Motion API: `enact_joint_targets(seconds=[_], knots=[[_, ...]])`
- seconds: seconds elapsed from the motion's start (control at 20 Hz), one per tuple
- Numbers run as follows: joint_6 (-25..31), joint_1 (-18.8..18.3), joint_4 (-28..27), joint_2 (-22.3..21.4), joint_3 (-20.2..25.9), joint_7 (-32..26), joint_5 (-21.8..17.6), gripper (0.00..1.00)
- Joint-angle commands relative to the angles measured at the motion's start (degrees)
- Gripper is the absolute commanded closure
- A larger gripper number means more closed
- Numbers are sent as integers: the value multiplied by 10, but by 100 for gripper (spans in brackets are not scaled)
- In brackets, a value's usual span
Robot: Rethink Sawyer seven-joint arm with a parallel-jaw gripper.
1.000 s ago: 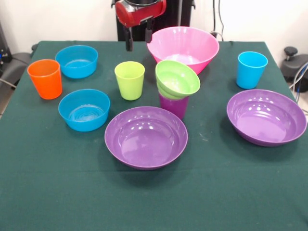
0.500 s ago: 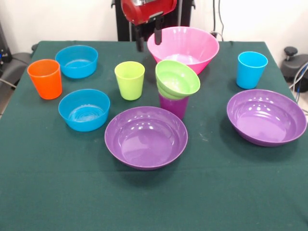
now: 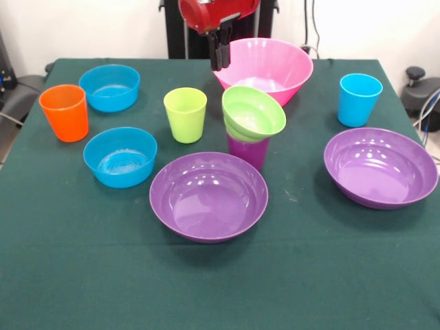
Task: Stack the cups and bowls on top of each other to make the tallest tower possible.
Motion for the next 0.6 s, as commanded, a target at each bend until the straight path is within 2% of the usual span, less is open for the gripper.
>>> enact_joint_targets(seconds=[0.05,0.4,0.6], knots=[[40,-3,-21,31,29,-184,-7,100],[25,-1,-35,30,30,-177,-30,100],[-18,-6,-31,31,28,-131,-30,100]])
